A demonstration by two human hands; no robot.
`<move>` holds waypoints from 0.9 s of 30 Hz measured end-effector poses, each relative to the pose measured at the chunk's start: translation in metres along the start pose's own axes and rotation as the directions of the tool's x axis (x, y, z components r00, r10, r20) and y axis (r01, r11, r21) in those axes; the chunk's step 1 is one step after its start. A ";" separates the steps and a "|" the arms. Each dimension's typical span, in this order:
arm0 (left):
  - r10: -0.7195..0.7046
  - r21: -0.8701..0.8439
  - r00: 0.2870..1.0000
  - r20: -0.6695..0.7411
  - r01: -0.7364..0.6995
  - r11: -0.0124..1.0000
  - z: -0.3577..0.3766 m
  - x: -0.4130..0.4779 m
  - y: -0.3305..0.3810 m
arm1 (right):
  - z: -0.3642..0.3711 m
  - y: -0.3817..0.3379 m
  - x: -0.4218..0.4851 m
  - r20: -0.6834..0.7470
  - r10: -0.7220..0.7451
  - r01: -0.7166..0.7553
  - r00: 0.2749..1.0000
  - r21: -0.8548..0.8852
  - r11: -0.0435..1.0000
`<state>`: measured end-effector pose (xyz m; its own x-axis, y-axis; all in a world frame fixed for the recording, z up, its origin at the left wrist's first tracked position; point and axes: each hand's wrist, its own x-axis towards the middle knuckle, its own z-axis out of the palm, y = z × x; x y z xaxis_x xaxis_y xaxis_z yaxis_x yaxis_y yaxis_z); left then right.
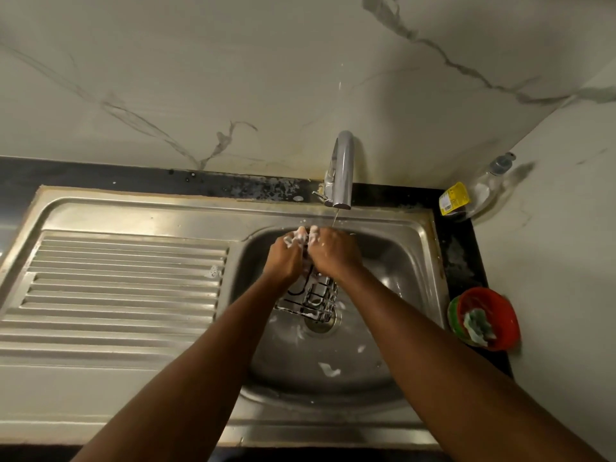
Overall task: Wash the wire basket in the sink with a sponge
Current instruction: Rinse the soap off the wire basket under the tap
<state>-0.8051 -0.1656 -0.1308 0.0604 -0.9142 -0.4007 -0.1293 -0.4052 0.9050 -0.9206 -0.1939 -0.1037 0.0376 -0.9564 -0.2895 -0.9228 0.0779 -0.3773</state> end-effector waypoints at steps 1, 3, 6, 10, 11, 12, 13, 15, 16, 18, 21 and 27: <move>0.012 0.024 1.000 -0.018 -0.012 1.000 0.001 0.000 -0.002 | -0.007 -0.003 0.005 0.100 0.063 -0.065 0.993 0.017 0.998; 0.039 0.065 0.998 -0.050 -0.036 0.997 0.000 0.000 -0.004 | -0.014 -0.008 0.018 0.295 0.106 -0.129 0.950 0.061 0.990; 0.114 0.187 0.993 -0.042 -0.104 0.977 -0.007 -0.005 -0.008 | -0.014 -0.004 0.037 0.471 0.146 -0.245 0.870 0.156 0.957; 0.170 0.164 0.967 -0.192 -0.140 0.976 -0.010 -0.021 -0.023 | -0.020 -0.012 0.037 0.522 0.103 -0.197 0.847 0.126 0.972; 0.169 0.169 0.959 -0.228 -0.132 0.977 -0.010 -0.022 -0.026 | -0.020 -0.013 0.035 0.518 0.100 -0.183 0.850 0.112 0.977; 0.185 0.196 0.950 -0.252 -0.137 0.971 -0.011 -0.024 -0.028 | -0.017 -0.013 0.036 0.520 0.105 -0.176 0.848 0.089 0.980; 0.205 0.237 0.942 -0.267 -0.142 0.961 -0.014 -0.025 -0.027 | -0.012 -0.014 0.034 0.517 0.109 -0.175 0.849 0.082 0.981; 0.238 0.319 0.927 -0.288 -0.141 0.937 -0.020 -0.023 -0.025 | -0.002 -0.019 0.028 0.501 0.124 -0.193 0.856 0.086 0.977; 0.232 0.337 0.925 -0.301 -0.125 0.933 -0.022 -0.019 -0.025 | 0.000 -0.025 0.023 0.497 0.121 -0.187 0.859 0.085 0.979; 0.181 0.293 0.934 -0.308 -0.088 0.952 -0.023 -0.014 -0.021 | 0.005 -0.036 0.014 0.502 0.074 -0.118 0.862 0.055 0.991; 0.108 0.207 0.922 -0.371 -0.031 0.978 -0.022 -0.009 -0.012 | 0.013 -0.042 0.008 0.467 0.049 -0.074 0.883 0.035 0.997; 0.112 0.192 0.935 -0.338 -0.048 0.980 -0.008 -0.011 -0.009 | 0.011 -0.015 0.016 0.515 0.100 -0.241 0.851 0.215 0.946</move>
<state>-0.7965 -0.1518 -0.1328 0.3761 -0.8989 -0.2247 -0.3195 -0.3535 0.8792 -0.9021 -0.2067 -0.1125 0.1370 -0.6614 -0.7374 -0.8001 0.3650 -0.4760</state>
